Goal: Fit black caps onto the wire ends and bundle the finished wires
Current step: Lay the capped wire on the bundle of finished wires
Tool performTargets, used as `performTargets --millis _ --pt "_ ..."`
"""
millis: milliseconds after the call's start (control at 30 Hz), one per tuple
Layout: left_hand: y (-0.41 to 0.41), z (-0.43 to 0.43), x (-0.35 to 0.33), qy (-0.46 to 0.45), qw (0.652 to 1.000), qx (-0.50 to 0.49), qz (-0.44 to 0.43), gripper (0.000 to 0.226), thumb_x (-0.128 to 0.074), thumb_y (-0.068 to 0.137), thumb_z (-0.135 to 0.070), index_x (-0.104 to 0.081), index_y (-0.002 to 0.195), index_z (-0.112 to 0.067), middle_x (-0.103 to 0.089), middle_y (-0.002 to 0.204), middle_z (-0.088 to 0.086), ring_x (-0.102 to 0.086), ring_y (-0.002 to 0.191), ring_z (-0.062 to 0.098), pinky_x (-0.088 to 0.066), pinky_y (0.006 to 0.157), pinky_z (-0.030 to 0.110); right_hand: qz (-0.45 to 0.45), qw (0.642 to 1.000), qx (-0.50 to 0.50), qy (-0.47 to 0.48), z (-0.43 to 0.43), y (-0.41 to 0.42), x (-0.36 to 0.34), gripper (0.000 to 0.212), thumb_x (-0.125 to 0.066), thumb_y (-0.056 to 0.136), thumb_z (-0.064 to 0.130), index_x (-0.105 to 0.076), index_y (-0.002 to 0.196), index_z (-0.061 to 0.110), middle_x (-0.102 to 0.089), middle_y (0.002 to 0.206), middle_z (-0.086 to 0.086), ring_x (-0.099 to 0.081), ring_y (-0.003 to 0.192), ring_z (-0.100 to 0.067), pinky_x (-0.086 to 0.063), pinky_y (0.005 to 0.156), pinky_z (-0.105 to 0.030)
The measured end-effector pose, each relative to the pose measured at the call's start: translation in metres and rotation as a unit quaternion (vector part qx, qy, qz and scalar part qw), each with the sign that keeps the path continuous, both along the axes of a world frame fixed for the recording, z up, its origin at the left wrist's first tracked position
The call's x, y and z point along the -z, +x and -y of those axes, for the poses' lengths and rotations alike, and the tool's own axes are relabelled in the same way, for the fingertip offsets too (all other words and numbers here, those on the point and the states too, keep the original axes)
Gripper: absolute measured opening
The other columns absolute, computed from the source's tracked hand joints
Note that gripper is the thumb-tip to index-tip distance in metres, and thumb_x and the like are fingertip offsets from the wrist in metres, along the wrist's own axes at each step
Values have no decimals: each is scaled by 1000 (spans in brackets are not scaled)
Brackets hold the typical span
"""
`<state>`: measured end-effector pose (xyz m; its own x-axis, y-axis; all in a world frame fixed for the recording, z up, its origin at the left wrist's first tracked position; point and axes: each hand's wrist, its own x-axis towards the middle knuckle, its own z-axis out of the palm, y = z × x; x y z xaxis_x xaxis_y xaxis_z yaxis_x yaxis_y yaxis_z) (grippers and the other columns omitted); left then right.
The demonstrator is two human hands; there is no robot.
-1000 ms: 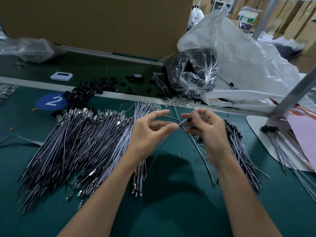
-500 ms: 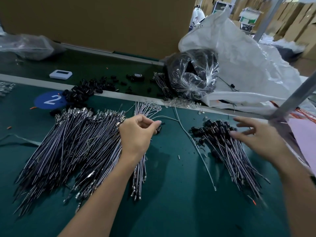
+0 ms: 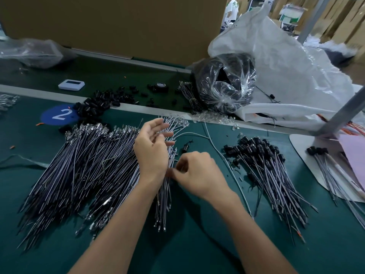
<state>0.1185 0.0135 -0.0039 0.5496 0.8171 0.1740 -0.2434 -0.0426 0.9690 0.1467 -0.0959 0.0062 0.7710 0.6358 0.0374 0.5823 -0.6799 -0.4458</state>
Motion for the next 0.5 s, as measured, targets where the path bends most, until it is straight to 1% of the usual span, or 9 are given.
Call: performTargets --millis 33,67,167,267,333,400,433,500 --pt "0 0 -1 -30 999 16 14 31 -41 95 10 -60 111 -9 -69 101 5 -70 82 14 -55 63 22 -1 1000 6 -24 -3 -2 2 34 -67 80 52 -67 81 18 -68 82 -3 -64 80 -28 -54 71 -38" --pt "0 0 -1 -55 998 29 26 28 -40 97 8 -60 111 -6 -69 100 8 -70 82 17 -55 62 23 -19 999 6 -31 -4 -4 1 32 -66 81 49 -67 82 17 -68 82 -5 -63 81 -29 -54 71 -38" --pt "-1 1 -2 -84 995 42 44 26 -39 98 4 -61 108 -5 -70 97 11 -69 81 19 -56 61 25 -93 996 4 5 -7 -4 1 23 -66 80 35 -70 78 13 -69 74 -8 -63 78 -31 -55 72 -42" --pt "-2 2 -3 -91 994 42 50 26 -39 99 2 -63 104 -8 -71 97 11 -69 80 20 -56 61 27 -129 991 23 41 -6 -3 3 22 -64 80 29 -68 73 9 -70 69 -9 -64 76 -30 -56 73 -43" --pt "-2 2 -3 -93 994 39 50 25 -40 99 1 -63 102 -9 -71 96 11 -68 79 20 -56 61 27 -110 992 35 44 -6 -5 5 27 -64 81 36 -67 71 10 -69 70 -7 -64 76 -30 -55 72 -40" --pt "-2 2 -3 -94 994 36 49 25 -41 99 0 -63 101 -9 -71 96 11 -67 78 19 -56 60 27 -58 998 32 11 -8 -9 6 36 -62 83 46 -66 73 12 -67 73 -5 -61 76 -31 -52 67 -36" --pt "-2 2 -3 -92 994 36 48 24 -41 99 0 -64 101 -9 -71 96 11 -67 77 19 -55 60 26 -43 999 25 -3 -9 -10 6 36 -61 84 47 -64 73 12 -64 72 -5 -59 75 -32 -50 65 -35" --pt "-1 3 -3 -86 995 37 43 24 -42 99 -1 -64 101 -10 -71 95 9 -67 76 19 -55 59 26 -52 999 13 -13 -11 -10 7 34 -59 84 40 -60 70 9 -60 67 -6 -57 73 -35 -49 62 -36"
